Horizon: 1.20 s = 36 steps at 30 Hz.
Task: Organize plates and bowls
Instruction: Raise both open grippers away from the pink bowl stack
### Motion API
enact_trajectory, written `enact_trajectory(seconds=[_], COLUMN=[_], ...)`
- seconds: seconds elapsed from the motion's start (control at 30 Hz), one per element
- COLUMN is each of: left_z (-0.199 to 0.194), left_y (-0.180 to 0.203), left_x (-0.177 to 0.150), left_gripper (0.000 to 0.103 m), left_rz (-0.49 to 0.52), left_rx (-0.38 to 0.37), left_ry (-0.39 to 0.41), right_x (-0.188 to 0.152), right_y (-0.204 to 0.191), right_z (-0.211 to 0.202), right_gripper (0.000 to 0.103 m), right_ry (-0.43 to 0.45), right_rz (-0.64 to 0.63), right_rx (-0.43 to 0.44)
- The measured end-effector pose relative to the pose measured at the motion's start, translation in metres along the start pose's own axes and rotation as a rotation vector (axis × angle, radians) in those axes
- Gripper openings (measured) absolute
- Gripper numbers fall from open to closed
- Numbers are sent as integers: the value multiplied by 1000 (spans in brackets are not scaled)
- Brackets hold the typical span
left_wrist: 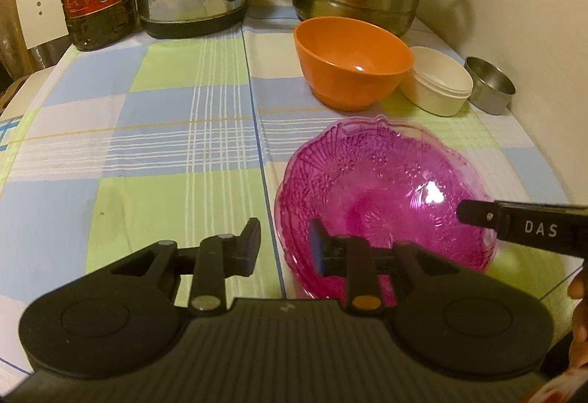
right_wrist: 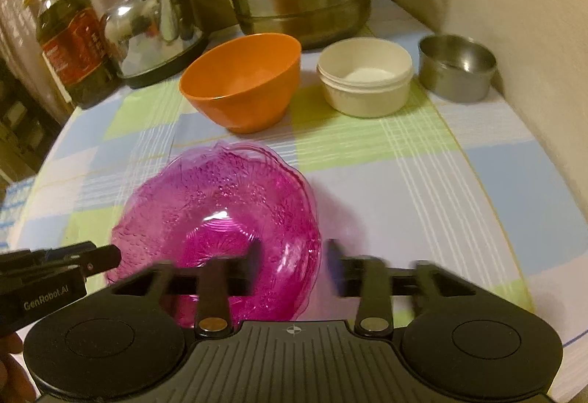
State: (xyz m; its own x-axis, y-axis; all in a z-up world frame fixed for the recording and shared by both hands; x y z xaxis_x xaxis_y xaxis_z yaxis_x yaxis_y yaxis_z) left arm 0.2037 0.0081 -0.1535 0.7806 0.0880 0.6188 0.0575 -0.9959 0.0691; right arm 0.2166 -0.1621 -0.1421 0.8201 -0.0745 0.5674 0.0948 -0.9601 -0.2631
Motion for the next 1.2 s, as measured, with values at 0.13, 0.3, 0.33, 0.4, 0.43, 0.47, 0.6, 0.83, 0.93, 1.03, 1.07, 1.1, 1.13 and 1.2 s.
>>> enact_trajectory(seconds=[0.13,0.3,0.33,0.4,0.43,0.47,0.6,0.83,0.93,1.03,1.07,1.1,1.13,1.2], left_z=[-4,-10,-11,-13,-14,-15,-19,-21,-20,-18,-18,-17,-16,-15], left_y=[-4,-8,-9,-11,-11,-12,-13,-14,-15,-14,-14,-13,-12,-11], left_x=[1,2,1,0,-1,-1,-5,-9,-9,-9,-9,-9,-9,-9], left_gripper=[26,26,26,26,26,26,26,26,26,26,26,26,26,26], left_rz=[-21,-50,-56,-64,-67,-72,-87,-100,-107,-107,-107,-107,-108,-108], left_rx=[-6,-20,-24,-30,-31,-34,-43,-53,-53,-56,-57,-57,-60,-64], left_ry=[11,18,18,18,18,17,17,15,12,10,8,7,6,2], right_x=[0,-2,-3,-5,-6,-8,-13,-14,-11,-9,-8,-8,-8,-8], right_y=[4,6,6,8,9,11,15,20,21,23,23,23,22,21], right_z=[-6,-15,-16,-19,-20,-21,-25,-31,-28,-23,-21,-20,-18,-16], right_gripper=[46,46,46,46,46,46,46,36,21,16,15,14,12,12], right_ry=[15,33,33,34,33,34,32,59,67,61,60,57,51,45], right_rz=[31,55,58,66,69,72,91,116,122,136,133,131,129,126], right_rx=[6,21,21,19,18,14,17,24,24,29,29,29,31,35])
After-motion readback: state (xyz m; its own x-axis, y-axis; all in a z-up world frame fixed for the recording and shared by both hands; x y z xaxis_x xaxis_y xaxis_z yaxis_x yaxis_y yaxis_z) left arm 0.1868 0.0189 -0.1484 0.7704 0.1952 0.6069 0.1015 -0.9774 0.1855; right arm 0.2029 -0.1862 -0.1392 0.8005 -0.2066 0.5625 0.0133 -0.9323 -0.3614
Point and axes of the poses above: each gripper's, at about its wrist camera, not at the fingertips, and z roughly the way its jaws point, y to its right, x to its top, the point moved 10 cm from there along z, roughly the way its jaws point, and after that the axes turned 1 degree about -x, right-handed, at the moved point
